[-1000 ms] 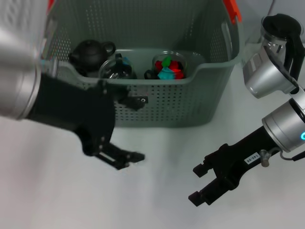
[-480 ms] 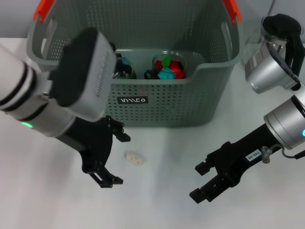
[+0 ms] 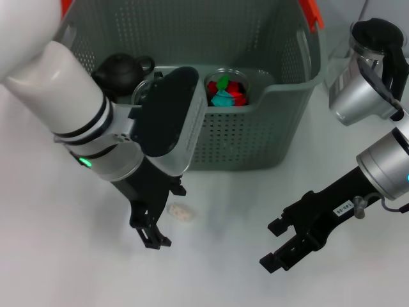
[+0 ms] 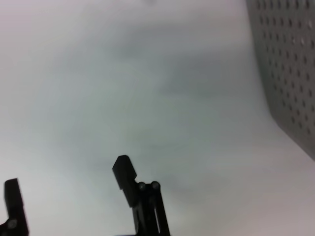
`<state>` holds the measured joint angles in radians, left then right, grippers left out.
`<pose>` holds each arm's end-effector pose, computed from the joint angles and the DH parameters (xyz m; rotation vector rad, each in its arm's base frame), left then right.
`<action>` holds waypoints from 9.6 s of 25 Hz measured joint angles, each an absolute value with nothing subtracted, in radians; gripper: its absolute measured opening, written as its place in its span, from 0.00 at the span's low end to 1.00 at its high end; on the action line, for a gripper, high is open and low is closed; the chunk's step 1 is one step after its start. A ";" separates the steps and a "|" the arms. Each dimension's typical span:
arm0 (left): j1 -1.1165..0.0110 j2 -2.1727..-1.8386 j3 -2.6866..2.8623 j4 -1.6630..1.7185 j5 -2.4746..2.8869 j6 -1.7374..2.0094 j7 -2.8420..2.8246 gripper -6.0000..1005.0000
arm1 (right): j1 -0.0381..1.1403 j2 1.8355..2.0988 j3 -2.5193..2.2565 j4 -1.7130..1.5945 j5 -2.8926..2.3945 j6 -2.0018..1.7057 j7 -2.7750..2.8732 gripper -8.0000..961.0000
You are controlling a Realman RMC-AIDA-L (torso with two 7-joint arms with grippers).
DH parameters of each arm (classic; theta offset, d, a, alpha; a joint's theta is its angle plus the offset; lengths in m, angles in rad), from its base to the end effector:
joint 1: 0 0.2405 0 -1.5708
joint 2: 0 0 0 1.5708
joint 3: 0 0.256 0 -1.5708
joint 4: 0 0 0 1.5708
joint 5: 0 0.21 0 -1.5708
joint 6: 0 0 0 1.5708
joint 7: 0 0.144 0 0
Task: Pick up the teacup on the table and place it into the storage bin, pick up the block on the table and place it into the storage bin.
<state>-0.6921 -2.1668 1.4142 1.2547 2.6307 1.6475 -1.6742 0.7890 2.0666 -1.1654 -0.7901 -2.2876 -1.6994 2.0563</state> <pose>-0.1569 0.3369 -0.0427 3.0132 -0.3559 -0.7187 0.1838 0.3367 -0.0399 2.8296 -0.8052 0.2008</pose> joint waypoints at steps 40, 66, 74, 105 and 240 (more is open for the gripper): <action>-0.785 -2.171 1.568 1.019 2.715 1.435 -1.684 0.93 | 0.800 2.067 -1.167 -0.792 -2.295 -1.692 2.071 0.98; -0.780 -2.172 1.554 1.084 2.700 1.569 -1.698 0.88 | 0.799 2.066 -1.170 -0.791 -2.295 -1.689 2.071 0.98; -0.788 -2.172 1.555 1.077 2.698 1.507 -1.722 0.88 | 0.799 2.067 -1.171 -0.791 -2.295 -1.691 2.071 0.98; -0.790 -2.174 1.604 1.015 2.706 1.390 -1.755 0.44 | 0.799 2.071 -1.171 -0.791 -2.295 -1.684 2.071 0.98; -0.405 -2.141 0.578 0.758 2.138 1.768 -1.385 0.91 | 0.554 2.090 -0.833 -0.726 -2.060 -1.709 1.334 0.98</action>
